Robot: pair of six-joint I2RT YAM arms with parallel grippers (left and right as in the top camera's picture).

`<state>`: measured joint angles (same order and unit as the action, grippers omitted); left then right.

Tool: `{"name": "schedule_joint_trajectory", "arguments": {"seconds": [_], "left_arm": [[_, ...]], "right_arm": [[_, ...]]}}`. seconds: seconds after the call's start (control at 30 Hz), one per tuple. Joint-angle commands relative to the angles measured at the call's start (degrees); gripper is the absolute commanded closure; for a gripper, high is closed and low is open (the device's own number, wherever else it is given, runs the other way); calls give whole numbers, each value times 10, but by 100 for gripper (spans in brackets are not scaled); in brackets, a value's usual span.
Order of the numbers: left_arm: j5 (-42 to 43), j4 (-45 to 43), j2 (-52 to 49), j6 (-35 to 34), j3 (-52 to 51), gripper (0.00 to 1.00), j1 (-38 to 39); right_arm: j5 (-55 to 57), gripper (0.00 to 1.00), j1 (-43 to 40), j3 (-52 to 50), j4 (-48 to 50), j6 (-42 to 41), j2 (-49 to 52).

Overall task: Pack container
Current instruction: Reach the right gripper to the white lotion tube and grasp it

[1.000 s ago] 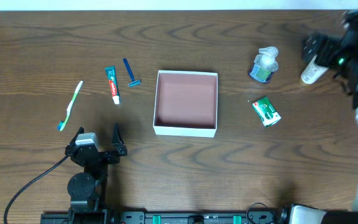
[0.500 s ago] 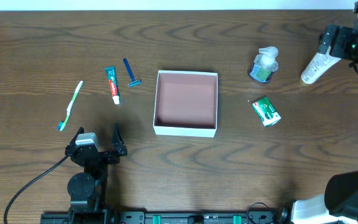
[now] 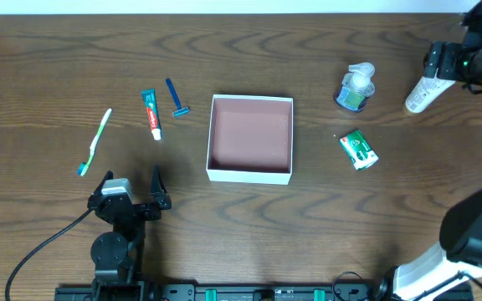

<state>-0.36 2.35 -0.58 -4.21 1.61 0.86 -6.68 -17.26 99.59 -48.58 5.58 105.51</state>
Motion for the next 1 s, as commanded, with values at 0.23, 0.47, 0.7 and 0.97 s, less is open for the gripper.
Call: {"name": "schedule_joint_trajectory", "arguments": {"seconds": [0.23, 0.47, 0.7, 0.97], "left_arm": [[-7, 17, 4, 7, -14, 2, -2], [-7, 17, 4, 7, -14, 2, -2], [-7, 17, 4, 7, -14, 2, -2], [-7, 17, 4, 7, -14, 2, -2]], "right_arm": [[-4, 37, -4, 9, 11, 9, 22], [-4, 50, -3, 9, 7, 9, 22], [-1, 68, -4, 9, -11, 9, 23], [9, 89, -4, 8, -19, 9, 23]]}}
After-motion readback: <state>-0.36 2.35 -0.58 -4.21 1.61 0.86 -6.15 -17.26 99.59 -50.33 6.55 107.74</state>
